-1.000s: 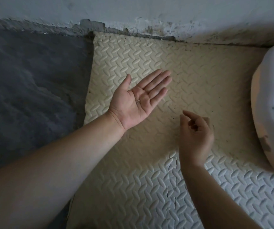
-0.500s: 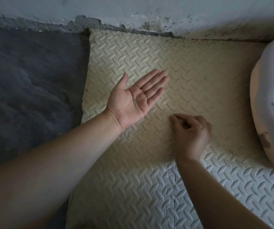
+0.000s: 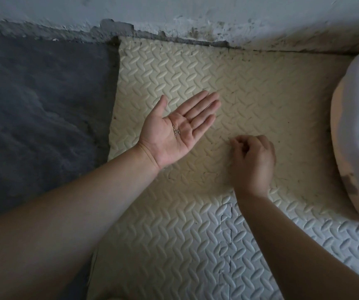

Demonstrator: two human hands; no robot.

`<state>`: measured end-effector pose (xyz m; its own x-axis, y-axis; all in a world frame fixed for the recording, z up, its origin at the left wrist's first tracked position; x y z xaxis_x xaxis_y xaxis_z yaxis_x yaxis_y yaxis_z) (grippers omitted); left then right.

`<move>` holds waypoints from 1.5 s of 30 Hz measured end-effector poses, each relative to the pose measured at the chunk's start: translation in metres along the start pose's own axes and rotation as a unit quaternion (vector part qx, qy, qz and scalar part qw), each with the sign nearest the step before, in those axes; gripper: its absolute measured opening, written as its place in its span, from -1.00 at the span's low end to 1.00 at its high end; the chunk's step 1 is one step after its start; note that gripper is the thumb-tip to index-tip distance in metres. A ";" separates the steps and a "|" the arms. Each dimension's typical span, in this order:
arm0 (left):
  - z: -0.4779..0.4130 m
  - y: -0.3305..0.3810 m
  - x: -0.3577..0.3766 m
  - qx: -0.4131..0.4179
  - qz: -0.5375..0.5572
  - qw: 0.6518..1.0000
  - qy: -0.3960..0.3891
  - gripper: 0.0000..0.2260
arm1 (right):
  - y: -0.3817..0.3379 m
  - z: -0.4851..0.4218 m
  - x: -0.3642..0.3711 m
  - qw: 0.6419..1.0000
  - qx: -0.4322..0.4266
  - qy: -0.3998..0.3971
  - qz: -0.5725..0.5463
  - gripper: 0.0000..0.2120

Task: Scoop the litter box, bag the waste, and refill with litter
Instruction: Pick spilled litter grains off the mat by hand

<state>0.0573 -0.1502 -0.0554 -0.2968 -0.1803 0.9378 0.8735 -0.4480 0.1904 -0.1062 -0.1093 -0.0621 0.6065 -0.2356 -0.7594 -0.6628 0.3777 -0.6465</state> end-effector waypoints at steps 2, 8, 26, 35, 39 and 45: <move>-0.001 0.001 0.000 0.001 0.002 1.000 -0.001 -0.28 | -0.002 -0.007 0.002 0.999 0.031 0.001 -0.039 -0.90; -0.002 0.001 -0.002 0.001 0.002 1.000 0.002 -0.28 | -0.004 -0.011 0.010 1.000 0.004 -0.008 -0.009 -0.90; -0.008 -0.007 0.006 0.017 0.034 0.999 0.010 -0.26 | -0.070 0.038 -0.004 0.974 -0.055 -0.045 -0.215 -0.97; -0.008 -0.018 0.030 0.020 0.018 0.999 -0.018 -0.27 | -0.069 0.057 -0.004 0.975 -0.088 0.021 -0.202 -0.87; -0.008 -0.014 0.033 0.026 0.029 0.999 -0.014 -0.27 | -0.069 0.059 -0.011 0.975 -0.147 0.032 -0.166 -0.83; -0.004 -0.012 0.031 0.030 0.023 0.999 -0.005 -0.27 | -0.061 0.066 -0.013 0.972 -0.162 0.015 -0.169 -0.78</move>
<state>0.0356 -0.1543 -0.0296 -0.2514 -0.1899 0.9491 0.9082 -0.3853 0.1634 -0.0440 -0.0701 -0.0078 0.8036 -0.3254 -0.4983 -0.5345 -0.0265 -0.8447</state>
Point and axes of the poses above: each hand's wrist, its own z-axis away from the middle knuckle, its own x-axis out of the palm, y = z × x, the point moved 5 cm from there along -z, towards the middle knuckle, and after that the axes turned 10 degrees about x, right-handed, at the moved point
